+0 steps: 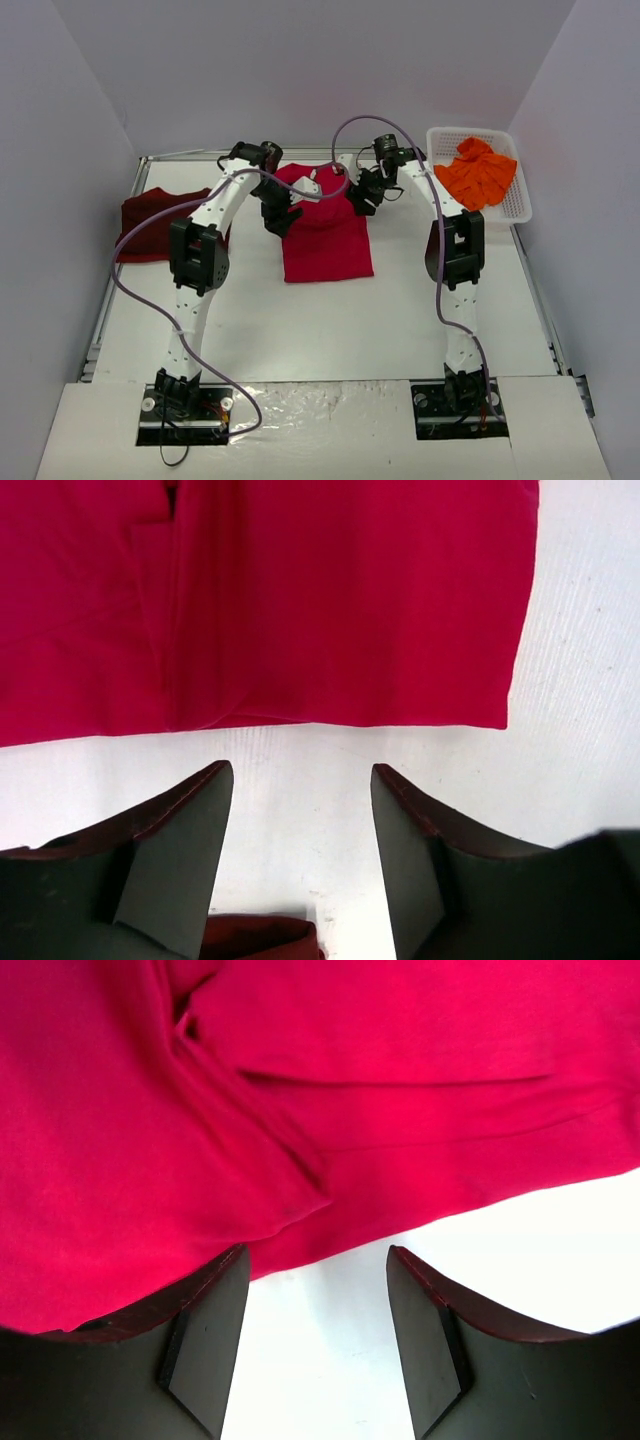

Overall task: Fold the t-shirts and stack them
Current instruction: Fold the folded rectangular tshirt in 1/3 of the way, then grab one side of the 2/3 rectangular tshirt with both arms

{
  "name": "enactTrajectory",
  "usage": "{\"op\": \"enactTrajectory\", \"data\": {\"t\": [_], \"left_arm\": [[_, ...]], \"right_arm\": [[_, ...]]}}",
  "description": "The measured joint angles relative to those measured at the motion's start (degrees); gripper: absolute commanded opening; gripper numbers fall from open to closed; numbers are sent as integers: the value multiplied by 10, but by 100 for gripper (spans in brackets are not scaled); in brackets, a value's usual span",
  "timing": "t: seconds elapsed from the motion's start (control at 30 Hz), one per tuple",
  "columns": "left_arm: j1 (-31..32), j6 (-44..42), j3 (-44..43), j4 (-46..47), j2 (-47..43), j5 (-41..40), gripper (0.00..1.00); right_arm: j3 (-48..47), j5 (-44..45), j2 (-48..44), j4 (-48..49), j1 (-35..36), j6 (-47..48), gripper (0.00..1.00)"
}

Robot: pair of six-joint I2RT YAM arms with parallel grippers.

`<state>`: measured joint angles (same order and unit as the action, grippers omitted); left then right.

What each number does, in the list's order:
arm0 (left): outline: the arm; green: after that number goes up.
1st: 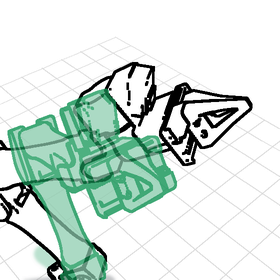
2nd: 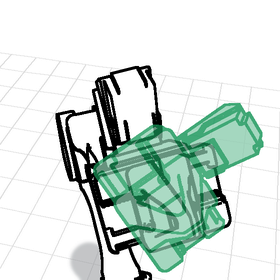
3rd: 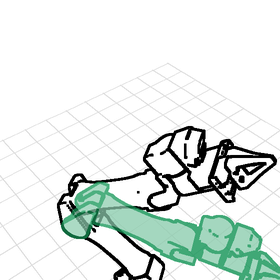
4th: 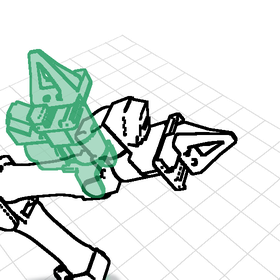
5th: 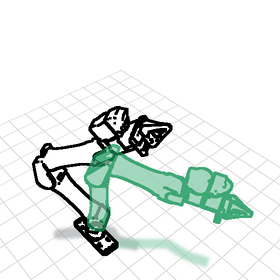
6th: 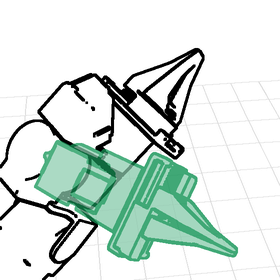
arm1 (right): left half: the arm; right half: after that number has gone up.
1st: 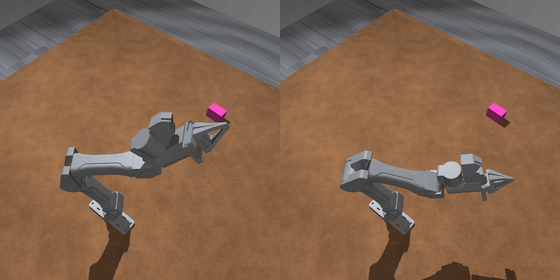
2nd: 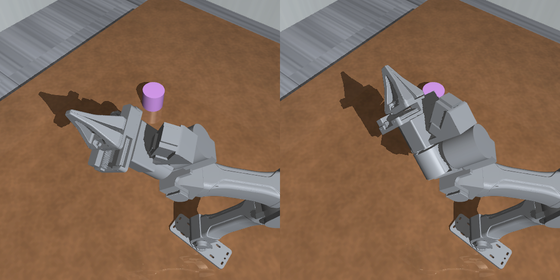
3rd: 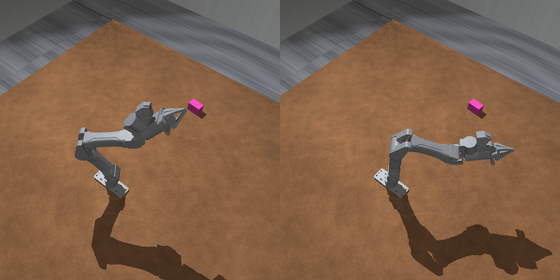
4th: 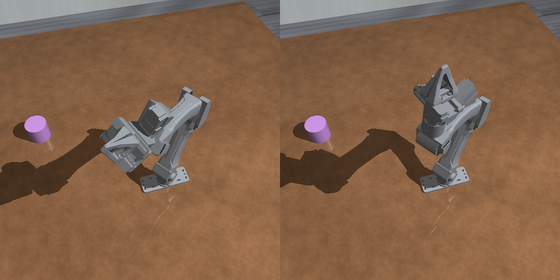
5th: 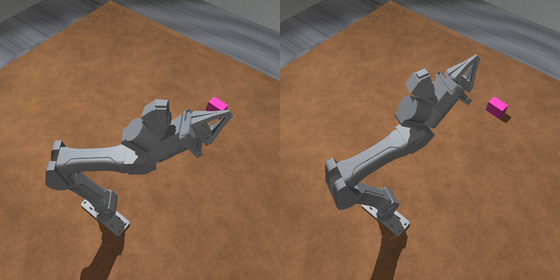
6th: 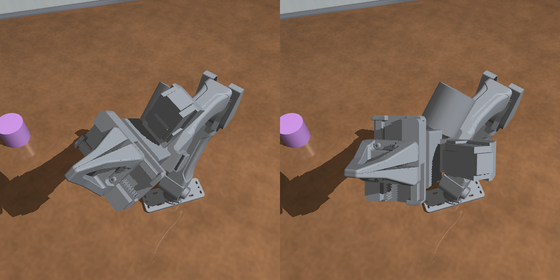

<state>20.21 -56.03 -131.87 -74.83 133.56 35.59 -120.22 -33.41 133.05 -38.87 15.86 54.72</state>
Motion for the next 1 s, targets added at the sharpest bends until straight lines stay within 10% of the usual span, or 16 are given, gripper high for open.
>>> {"op": "enactTrajectory", "data": {"t": [0.23, 0.4, 0.73, 1.0], "left_arm": [[0, 44, 40, 40, -25, 13, 58], [0, 85, 126, 76, -67, 55, 54], [16, 132, 346, 192, -172, 86, 57], [119, 113, 515, 315, -263, -52, 58]], "right_arm": [[3, -2, -1, 14, 0, -11, 45], [23, -8, -2, 16, 0, -25, 12], [191, -29, -94, 28, 0, -39, 36], [312, -20, -215, 27, 0, -47, 41]]}}
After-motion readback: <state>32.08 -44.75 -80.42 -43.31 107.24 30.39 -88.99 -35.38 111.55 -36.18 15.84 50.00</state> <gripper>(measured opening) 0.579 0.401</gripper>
